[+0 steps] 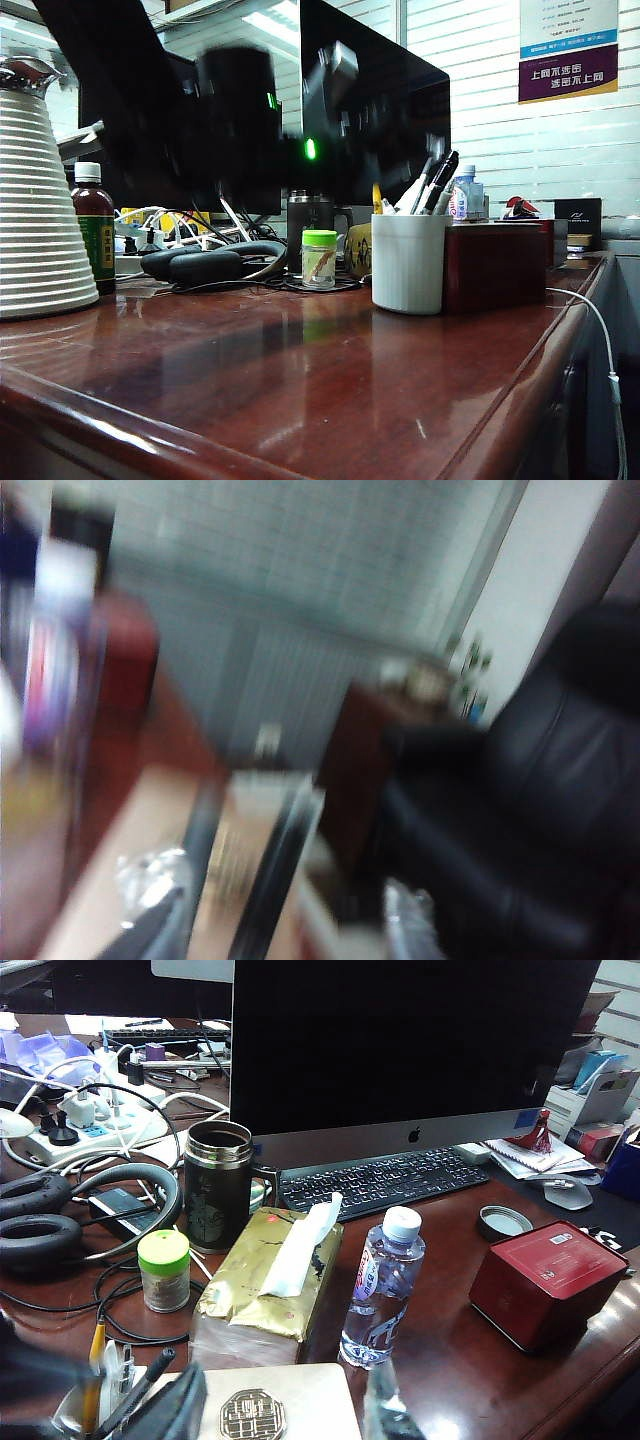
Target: Pick up all the pens on the desk and put them into the pen holder one by one.
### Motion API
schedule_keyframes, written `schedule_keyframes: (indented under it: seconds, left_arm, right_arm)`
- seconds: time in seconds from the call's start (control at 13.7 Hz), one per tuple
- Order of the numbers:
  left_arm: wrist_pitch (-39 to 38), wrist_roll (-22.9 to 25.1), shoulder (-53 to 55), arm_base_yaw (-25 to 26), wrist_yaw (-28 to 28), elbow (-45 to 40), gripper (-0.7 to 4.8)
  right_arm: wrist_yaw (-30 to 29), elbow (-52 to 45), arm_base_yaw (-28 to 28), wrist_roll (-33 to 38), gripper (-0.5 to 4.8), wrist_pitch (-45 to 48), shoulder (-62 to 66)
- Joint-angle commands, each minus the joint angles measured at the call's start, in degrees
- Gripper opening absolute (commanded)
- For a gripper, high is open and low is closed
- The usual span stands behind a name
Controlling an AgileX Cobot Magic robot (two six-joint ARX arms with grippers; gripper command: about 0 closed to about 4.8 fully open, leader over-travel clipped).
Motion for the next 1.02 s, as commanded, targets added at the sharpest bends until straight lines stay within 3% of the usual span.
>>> schedule_keyframes:
  seconds: [0.07,0.15,0.22,0.29,0.36,0.51,0.73,1.02]
  left_arm:
    - [1.73,0.15,-7.39,-0.09,0.92,0.24,2.34]
    - [0.24,-0.09,-10.97,-0.09,1.60,0.20,1.23]
    - [-3.28,-0.11,-14.62,-0.09,3.43,0.17,-0.10]
    - [-9.14,-0.04,-18.58,-0.09,4.61,0.17,-0.05]
    - [-16.33,0.33,-22.99,-0.09,3.89,-0.04,-0.05]
    - [-26.36,6.01,-33.79,-0.11,0.33,-2.80,-0.05]
    - [-38.14,8.22,-53.22,-0.15,-2.32,-10.64,-0.05]
    - [-64.98,13.27,-85.48,-0.17,-13.86,-21.79,-0.05]
  right_arm:
    - [-0.15,0.26,0.02,-0.04,2.11,1.42,-1.27]
    - [-0.13,0.28,0.00,0.13,2.10,1.20,-2.34]
    - [-0.09,0.28,0.00,0.17,1.63,0.66,-3.89]
    - [-0.11,0.28,0.00,0.17,0.20,-0.61,-6.29]
    - [-0.13,0.26,0.00,0.59,-0.03,-2.38,-9.16]
    - [-0.11,0.24,0.00,3.32,-0.03,-8.96,-16.39]
    - [0.09,0.17,0.09,4.46,-0.03,-24.20,-29.81]
    - [3.08,-1.03,0.09,7.89,-0.03,-34.01,-45.79]
